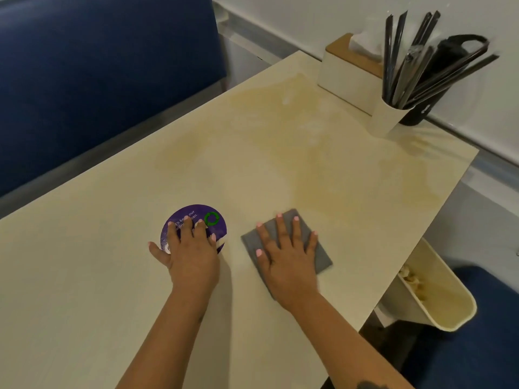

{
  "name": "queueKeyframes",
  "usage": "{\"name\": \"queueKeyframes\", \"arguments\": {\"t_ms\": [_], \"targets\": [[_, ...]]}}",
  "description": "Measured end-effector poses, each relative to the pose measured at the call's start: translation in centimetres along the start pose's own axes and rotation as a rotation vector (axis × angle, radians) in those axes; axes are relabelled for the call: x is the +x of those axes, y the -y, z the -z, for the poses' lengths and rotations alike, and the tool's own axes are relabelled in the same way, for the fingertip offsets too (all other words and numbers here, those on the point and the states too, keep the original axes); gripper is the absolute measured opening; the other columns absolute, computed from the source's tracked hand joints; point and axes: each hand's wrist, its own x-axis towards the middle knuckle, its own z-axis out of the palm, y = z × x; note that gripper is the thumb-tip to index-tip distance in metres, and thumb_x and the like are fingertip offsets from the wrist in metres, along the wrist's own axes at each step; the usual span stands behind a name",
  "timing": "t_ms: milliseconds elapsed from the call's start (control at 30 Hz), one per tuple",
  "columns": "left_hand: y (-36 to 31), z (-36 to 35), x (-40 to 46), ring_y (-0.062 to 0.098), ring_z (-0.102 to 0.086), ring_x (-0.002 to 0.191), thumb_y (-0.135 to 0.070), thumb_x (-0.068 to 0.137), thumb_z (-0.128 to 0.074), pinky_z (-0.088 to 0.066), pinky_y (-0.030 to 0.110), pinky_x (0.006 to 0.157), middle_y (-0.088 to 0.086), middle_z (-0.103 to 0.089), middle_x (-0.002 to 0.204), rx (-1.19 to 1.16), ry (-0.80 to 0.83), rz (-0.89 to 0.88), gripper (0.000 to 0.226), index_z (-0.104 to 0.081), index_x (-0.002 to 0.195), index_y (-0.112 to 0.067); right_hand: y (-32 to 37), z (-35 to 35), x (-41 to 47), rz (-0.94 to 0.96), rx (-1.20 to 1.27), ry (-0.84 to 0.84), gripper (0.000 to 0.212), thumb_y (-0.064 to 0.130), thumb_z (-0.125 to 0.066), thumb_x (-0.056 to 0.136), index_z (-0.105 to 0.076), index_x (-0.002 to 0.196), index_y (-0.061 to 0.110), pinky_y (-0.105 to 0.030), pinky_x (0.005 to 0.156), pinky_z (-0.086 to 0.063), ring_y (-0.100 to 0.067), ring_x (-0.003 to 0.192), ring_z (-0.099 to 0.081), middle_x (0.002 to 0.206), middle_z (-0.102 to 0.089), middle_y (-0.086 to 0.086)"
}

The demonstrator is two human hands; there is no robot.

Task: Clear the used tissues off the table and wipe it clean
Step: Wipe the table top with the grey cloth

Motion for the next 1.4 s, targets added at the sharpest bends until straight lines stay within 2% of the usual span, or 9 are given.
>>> {"name": "queueKeyframes", "arguments": {"t_ms": [167,367,467,600,767,900,1067,1200,1400], "targets": [[-0.3,0.3,-0.2,0.028,-0.011,0.143,-0.029,0.1,-0.034,0.0,0.064,0.107,0.004,-0.026,0.153,-0.015,0.005,0.027,0.043,-0.037,0.141,-0.018,-2.5,-0.3,-3.3,0.23,-0.028,0.0,0.05,0.054,-0.018,0.098,-0.021,0.146,0.042,-0.054,0.112,-0.002,-0.023,0.146,0.001,0.158,-0.014,0.004],[-0.5,0.6,-0.4,0.027,-0.01,0.143,-0.029,0.1,-0.031,-0.003,0.063,0.107,0.0,-0.021,0.154,-0.025,0.019,0.044,0.044,-0.032,0.143,-0.02,-2.2,1.0,2.6,-0.019,0.003,0.025,0.062,0.057,-0.002,0.089,-0.014,0.148,0.04,-0.055,0.111,0.012,-0.026,0.146,0.009,0.159,-0.003,0.001],[-0.3,0.6,-0.2,0.026,-0.007,0.144,-0.03,0.101,-0.027,-0.004,0.062,0.107,-0.002,-0.018,0.155,0.003,0.057,0.034,0.043,-0.028,0.144,-0.024,1.1,0.7,4.6,-0.007,0.002,0.059,0.066,0.056,0.007,0.084,-0.003,0.148,0.042,-0.054,0.107,0.021,-0.027,0.144,0.017,0.159,0.009,0.002],[0.2,0.1,0.3,0.026,-0.006,0.144,-0.03,0.101,-0.027,-0.001,0.062,0.107,-0.002,-0.019,0.155,-0.005,0.063,0.03,0.043,-0.029,0.143,-0.025,1.2,-0.2,3.1,0.155,0.023,0.032,0.054,0.055,-0.014,0.095,-0.018,0.147,0.041,-0.053,0.112,0.009,-0.023,0.145,0.007,0.159,-0.009,0.002],[0.8,-0.5,0.2,0.033,-0.034,0.135,-0.022,0.094,-0.05,-0.009,0.066,0.103,0.006,-0.045,0.142,-0.079,0.008,0.006,0.037,-0.053,0.13,-0.016,-1.4,0.6,4.5,0.101,-0.035,0.056,0.062,0.063,-0.001,0.089,-0.009,0.147,0.044,-0.051,0.113,0.013,-0.019,0.144,0.016,0.159,0.003,0.006],[1.2,-0.3,0.2,0.027,-0.028,0.138,-0.027,0.097,-0.04,-0.014,0.051,0.11,0.003,-0.032,0.151,-0.099,0.039,-0.048,0.043,-0.042,0.139,-0.019,1.7,0.8,8.9,-0.072,-0.048,0.088,0.057,0.057,-0.007,0.094,0.003,0.147,0.042,-0.058,0.111,0.012,-0.027,0.144,0.018,0.159,0.013,0.001],[2.9,-0.4,0.7,0.027,-0.058,0.112,-0.034,0.083,-0.041,-0.041,0.051,0.095,0.001,-0.061,0.125,-0.093,-0.033,-0.134,0.039,-0.065,0.113,-0.024,4.4,-0.1,9.5,0.051,-0.057,0.09,0.063,0.059,0.007,0.087,0.005,0.147,0.042,-0.055,0.11,0.015,-0.026,0.144,0.019,0.159,0.011,0.001],[4.2,-0.2,1.4,0.02,-0.057,0.109,-0.036,0.083,-0.039,-0.034,0.051,0.098,-0.007,-0.064,0.115,-0.083,-0.07,-0.202,0.036,-0.067,0.105,-0.033,2.0,0.4,9.4,0.175,-0.089,0.117,0.067,0.069,0.023,0.078,0.016,0.141,0.047,-0.053,0.114,0.012,-0.02,0.141,0.026,0.157,0.017,0.006],[5.9,-0.4,1.9,0.013,-0.057,0.11,-0.037,0.086,-0.035,-0.017,0.048,0.103,-0.013,-0.065,0.113,-0.142,-0.115,-0.295,0.04,-0.065,0.113,-0.035,6.3,0.3,14.2,-0.019,-0.051,0.071,0.065,0.06,0.007,0.085,0.004,0.147,0.043,-0.057,0.11,0.013,-0.028,0.144,0.015,0.159,0.008,0.001]]}}
